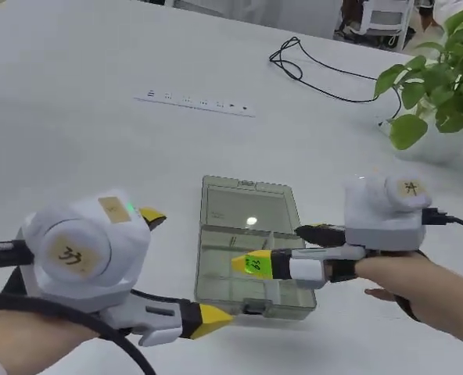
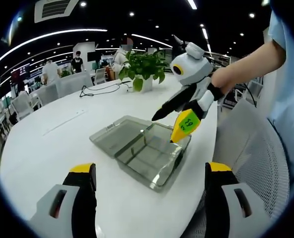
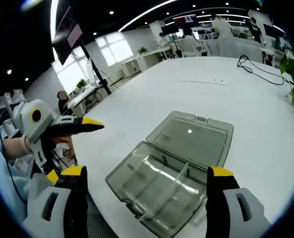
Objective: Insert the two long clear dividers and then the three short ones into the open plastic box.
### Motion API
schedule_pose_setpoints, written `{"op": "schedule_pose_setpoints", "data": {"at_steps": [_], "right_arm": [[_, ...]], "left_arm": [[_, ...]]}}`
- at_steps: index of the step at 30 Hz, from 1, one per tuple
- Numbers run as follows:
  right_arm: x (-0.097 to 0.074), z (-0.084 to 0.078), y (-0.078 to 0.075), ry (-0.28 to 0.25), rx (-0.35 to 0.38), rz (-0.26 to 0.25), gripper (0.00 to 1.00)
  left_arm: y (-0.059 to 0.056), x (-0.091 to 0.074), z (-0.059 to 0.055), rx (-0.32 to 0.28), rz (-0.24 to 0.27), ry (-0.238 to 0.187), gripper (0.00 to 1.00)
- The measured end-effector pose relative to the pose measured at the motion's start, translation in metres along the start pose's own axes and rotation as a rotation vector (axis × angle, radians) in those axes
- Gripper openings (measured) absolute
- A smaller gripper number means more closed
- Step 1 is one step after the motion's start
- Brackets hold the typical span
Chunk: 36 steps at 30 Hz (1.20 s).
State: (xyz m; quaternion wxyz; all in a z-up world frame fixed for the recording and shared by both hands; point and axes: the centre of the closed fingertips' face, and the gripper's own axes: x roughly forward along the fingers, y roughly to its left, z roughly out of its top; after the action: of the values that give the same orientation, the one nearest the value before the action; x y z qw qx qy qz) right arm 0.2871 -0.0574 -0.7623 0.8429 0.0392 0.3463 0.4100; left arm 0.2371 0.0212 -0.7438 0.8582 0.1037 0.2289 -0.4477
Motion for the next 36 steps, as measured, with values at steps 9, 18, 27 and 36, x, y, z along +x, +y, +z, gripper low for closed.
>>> {"op": "schedule_pose_setpoints", "data": {"at_steps": [9,18,27,36], "right_arm": [[-0.027,0.013,0.001,-0.188,-0.079,-0.002,1.00],[-0.052,0.011,0.003,-0.244,-0.143,-0.010,1.00],[-0.082,-0.008,-0.005,-0.261,-0.139,-0.053,1.00],[-0.098,-0.024,-0.016,-0.241,-0.149,-0.098,1.00]], "left_arm": [[0.006,-0.002,-0.003,-0.109,0.022,-0.020,0.92],[0.028,-0.014,-0.019,-0.190,0.088,0.007,0.91],[0.065,-0.027,-0.060,-0.349,0.194,0.128,0.83],[0.091,-0.036,-0.094,-0.375,0.262,0.298,0.82]]}}
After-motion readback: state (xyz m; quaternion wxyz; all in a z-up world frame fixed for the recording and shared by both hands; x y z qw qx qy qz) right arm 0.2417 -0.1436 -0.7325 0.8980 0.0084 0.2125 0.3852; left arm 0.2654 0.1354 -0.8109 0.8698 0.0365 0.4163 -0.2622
